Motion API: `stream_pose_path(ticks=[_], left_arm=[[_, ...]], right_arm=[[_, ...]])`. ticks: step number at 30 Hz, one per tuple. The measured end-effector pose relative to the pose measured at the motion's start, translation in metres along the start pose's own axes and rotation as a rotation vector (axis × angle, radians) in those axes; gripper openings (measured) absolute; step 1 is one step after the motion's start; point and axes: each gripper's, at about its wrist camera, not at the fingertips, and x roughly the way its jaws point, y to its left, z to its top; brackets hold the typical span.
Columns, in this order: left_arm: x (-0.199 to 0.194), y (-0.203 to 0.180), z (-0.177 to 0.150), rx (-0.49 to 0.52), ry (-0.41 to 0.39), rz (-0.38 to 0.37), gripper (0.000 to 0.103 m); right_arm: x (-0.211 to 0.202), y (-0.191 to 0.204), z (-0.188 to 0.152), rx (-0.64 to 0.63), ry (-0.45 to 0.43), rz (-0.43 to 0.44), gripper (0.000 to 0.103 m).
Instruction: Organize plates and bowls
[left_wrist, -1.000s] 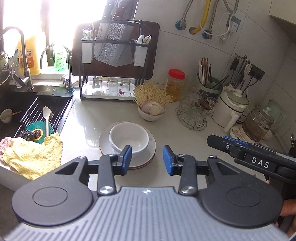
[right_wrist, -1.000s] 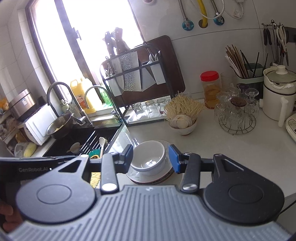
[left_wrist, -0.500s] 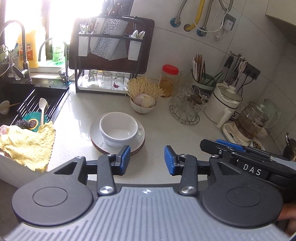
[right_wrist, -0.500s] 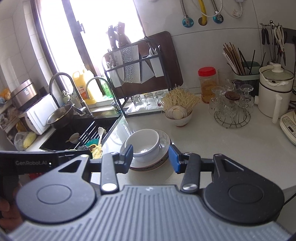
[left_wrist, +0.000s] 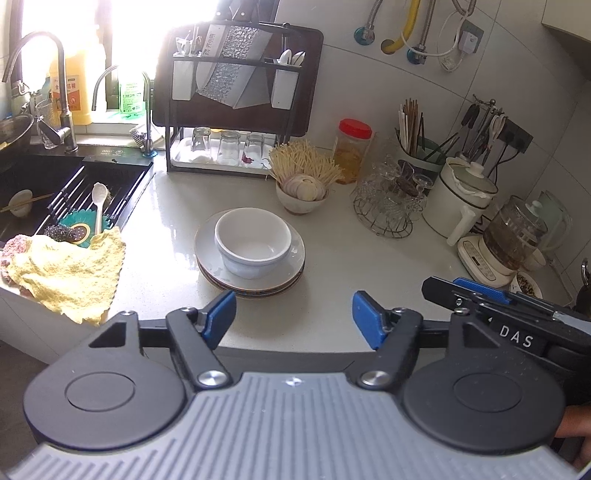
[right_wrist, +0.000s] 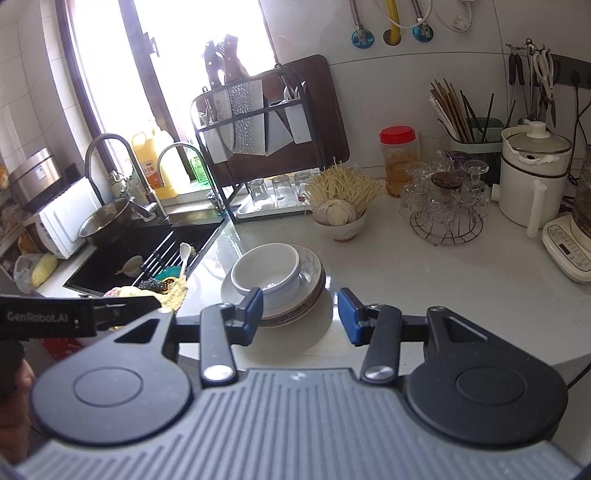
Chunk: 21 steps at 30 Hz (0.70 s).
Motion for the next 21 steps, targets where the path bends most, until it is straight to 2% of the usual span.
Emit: stream_pose_path(ticks=[6,16,17,18,20,21], left_arm=[[0.0,-0.002,0.001,0.019,-0.01,0.037,0.093],[0.001,0.002,0.0,0.018,0.0,0.071,0.096],[0.001,0.003,0.001,0.017,-0.001,0.073,0.096],[0.002,0.002,0.001,0.017,-0.001,0.076,0.096],[0.003,0.002,0.002,0.018,0.0,0.082,0.097],[0.003,0.002,0.002,0.019,0.0,0.083,0.097]], right_arm=[[-0.002,0.001,0.001,-0.014,-0.015,-0.01,0.055],[-0.002,-0.003,0.004,-0.036,-0.02,-0.046,0.055],[-0.002,-0.004,0.004,-0.032,-0.019,-0.049,0.06],[-0.002,-0.005,0.004,-0.026,-0.022,-0.052,0.077],[-0.002,-0.008,0.005,-0.011,-0.036,-0.042,0.098],[-0.002,-0.008,0.005,-0.007,-0.043,-0.032,0.103]])
